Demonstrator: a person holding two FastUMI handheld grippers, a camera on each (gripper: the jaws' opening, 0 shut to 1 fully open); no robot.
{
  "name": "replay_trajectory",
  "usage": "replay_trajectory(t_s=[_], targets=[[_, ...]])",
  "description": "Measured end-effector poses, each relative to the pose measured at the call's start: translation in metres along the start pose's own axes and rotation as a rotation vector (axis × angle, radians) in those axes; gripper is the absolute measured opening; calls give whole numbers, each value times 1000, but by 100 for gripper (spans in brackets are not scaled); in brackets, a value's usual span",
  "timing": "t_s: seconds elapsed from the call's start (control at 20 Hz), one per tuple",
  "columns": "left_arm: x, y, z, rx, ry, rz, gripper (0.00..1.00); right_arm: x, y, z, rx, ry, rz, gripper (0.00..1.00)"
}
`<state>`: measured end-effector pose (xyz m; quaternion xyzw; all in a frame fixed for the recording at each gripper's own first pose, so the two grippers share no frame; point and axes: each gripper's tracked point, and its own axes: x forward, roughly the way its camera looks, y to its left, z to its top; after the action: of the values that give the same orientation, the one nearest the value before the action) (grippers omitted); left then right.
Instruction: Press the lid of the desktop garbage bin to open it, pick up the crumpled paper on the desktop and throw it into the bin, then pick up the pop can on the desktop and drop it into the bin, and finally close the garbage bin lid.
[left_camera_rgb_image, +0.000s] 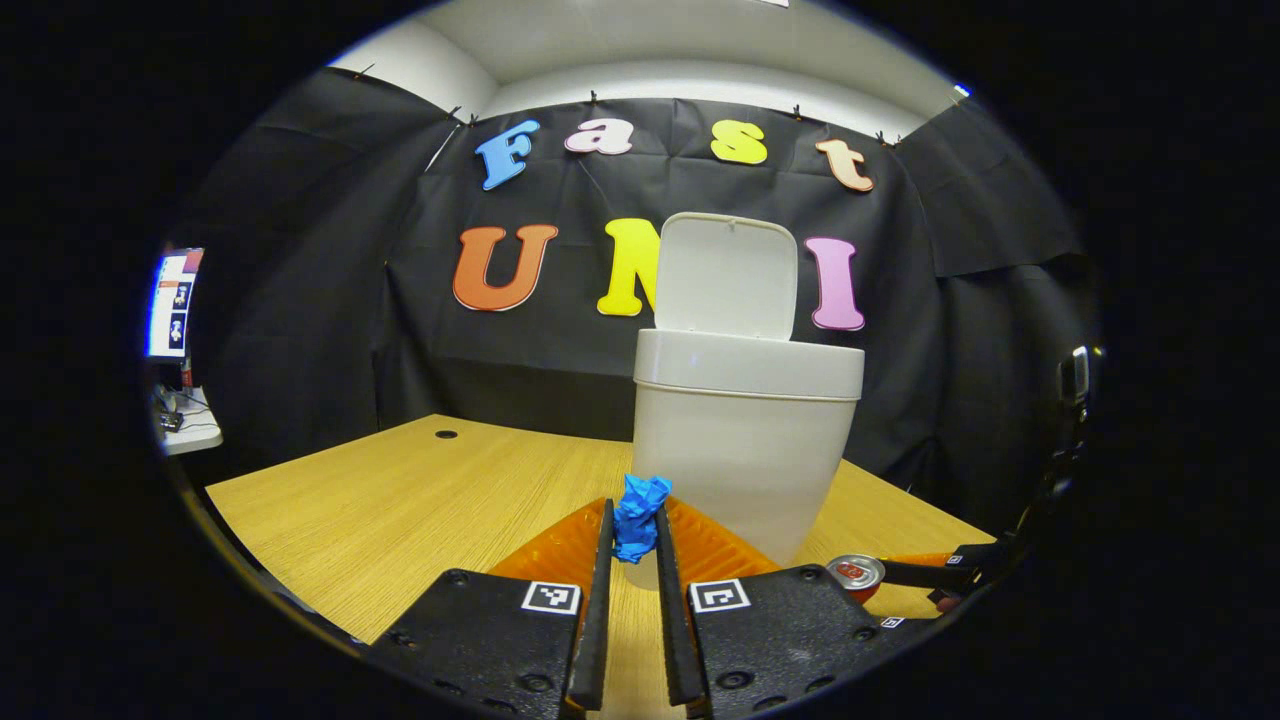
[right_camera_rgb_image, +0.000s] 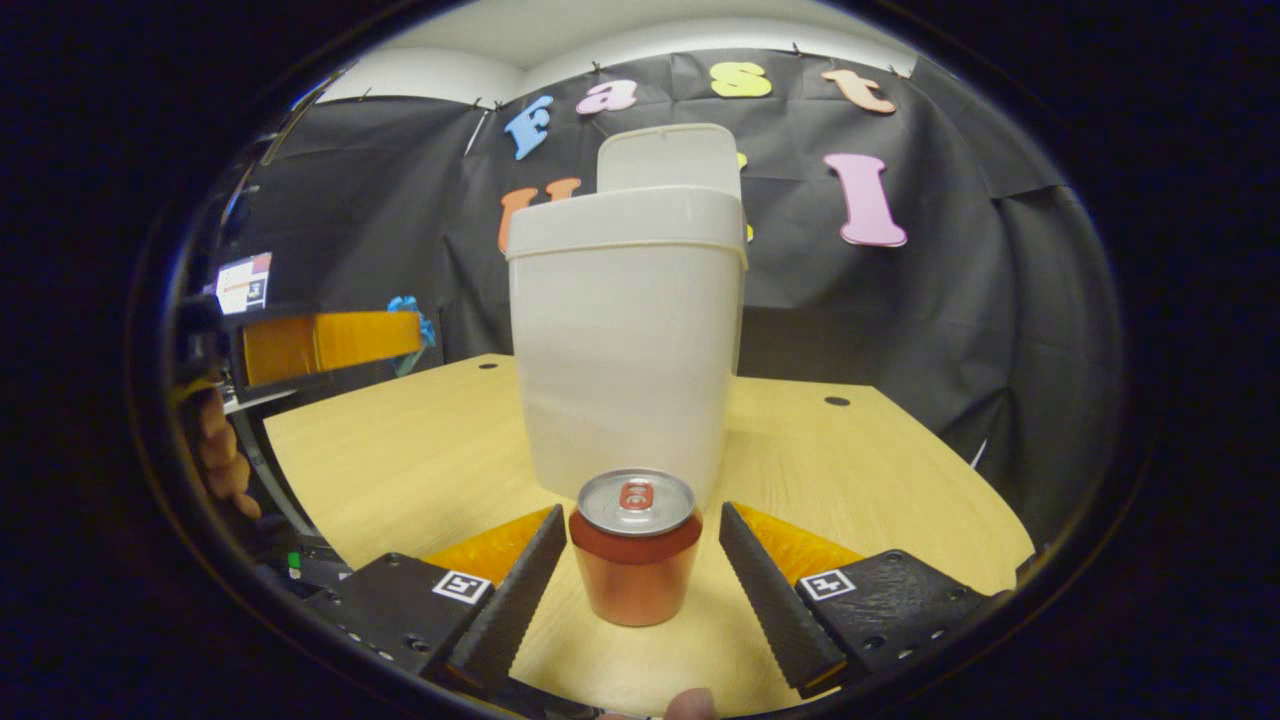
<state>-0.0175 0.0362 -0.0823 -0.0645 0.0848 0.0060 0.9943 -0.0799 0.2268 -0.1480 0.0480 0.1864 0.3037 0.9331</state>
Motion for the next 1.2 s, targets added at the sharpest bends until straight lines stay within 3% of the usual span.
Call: replay_trajectory(t_s=[0.3,0.55,0.7,0.75,1.0,1.2], targets=[[0,4,25,7,-58,-4,25,12,11,-37,73,135,35,96],[2,-1,60,-1,-118,-28,26,19,8,-48,92,194,22,96],[7,-5,83,52,-165,-25,25,20,9,-57,101,231,29,96],[10,-10,87,66,-170,-32,25,19,10,-58,104,238,36,92],[28,-32,112,45,-193,-64,25,13,5,-43,99,203,52,81],[46,-44,139,21,-217,-91,26,0,-6,-15,109,143,56,81]])
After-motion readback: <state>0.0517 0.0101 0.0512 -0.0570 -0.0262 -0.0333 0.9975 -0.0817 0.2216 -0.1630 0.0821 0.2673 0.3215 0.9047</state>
